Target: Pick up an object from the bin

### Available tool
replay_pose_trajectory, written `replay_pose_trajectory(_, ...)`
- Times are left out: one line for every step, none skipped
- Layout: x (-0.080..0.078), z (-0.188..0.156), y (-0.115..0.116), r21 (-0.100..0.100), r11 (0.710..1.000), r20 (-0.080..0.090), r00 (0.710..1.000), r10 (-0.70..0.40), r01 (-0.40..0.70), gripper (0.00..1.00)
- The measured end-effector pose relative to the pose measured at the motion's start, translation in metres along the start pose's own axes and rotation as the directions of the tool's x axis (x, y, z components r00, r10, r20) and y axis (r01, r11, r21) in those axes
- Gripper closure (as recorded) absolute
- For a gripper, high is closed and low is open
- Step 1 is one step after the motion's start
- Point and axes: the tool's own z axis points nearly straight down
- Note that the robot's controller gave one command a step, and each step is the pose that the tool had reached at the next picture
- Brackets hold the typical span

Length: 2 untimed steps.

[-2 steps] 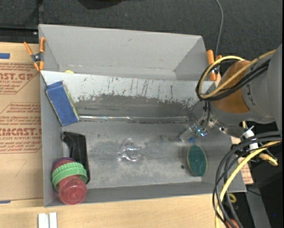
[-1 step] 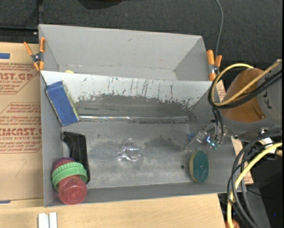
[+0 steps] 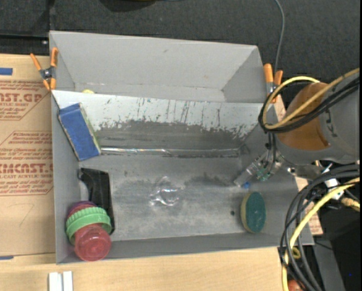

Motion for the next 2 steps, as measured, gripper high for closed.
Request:
replay_pose_trajectory(0.013,-0.001,-0.019,-0.016,0.989,0.011,0.989,0.148,-0.148,1.00)
replay_pose_trajectory(0.034,0.013,-0.031,-0.016,0.957,0.017,0.957,-0.290,0.291,1.00)
